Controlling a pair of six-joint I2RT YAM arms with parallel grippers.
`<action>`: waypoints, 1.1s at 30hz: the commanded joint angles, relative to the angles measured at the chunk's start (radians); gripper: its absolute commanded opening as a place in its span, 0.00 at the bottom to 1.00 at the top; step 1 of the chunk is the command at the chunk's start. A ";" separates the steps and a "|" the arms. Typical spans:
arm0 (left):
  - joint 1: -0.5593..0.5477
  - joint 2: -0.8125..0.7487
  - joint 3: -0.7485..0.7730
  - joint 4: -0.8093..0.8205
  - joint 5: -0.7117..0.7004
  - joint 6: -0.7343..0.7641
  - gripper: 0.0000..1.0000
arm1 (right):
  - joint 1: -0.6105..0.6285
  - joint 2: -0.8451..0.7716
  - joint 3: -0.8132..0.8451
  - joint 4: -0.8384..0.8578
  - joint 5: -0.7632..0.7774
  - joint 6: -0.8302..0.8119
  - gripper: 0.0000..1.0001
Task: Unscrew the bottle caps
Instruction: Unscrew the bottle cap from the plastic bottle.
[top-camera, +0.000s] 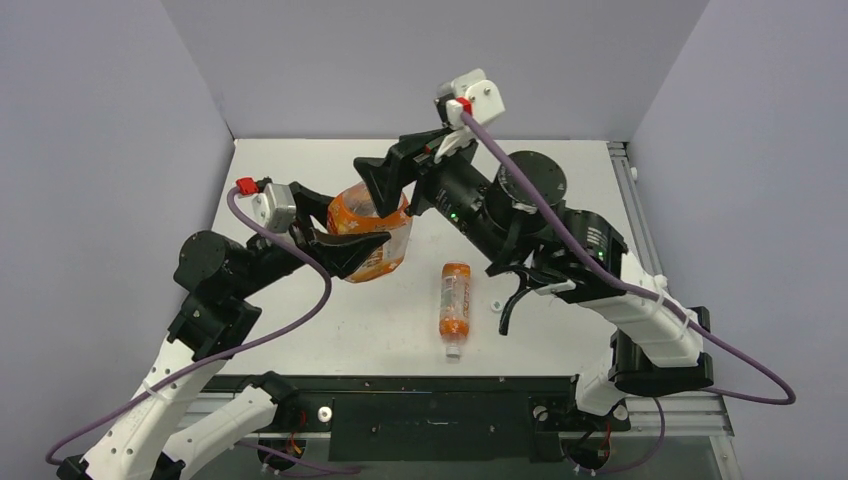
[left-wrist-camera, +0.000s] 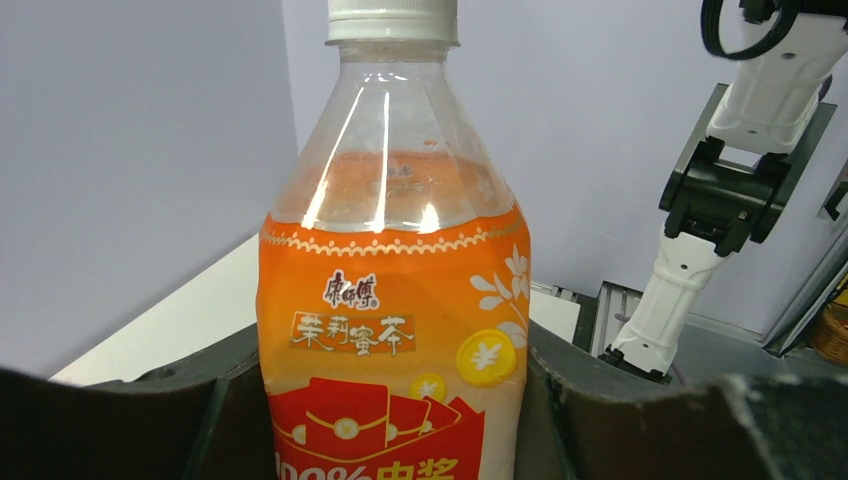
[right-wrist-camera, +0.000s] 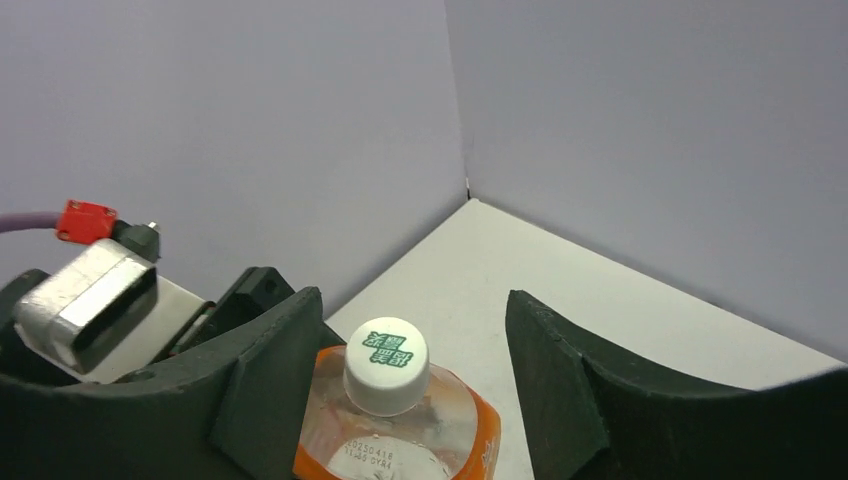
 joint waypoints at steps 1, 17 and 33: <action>0.002 -0.013 0.006 0.023 -0.038 0.033 0.00 | -0.002 0.016 0.005 -0.024 0.051 0.018 0.58; 0.002 -0.006 0.004 0.031 -0.040 0.031 0.00 | -0.109 0.016 -0.059 0.019 -0.210 0.159 0.36; 0.002 -0.005 0.019 0.026 -0.046 -0.024 0.00 | -0.101 -0.024 -0.110 0.042 -0.380 0.054 0.00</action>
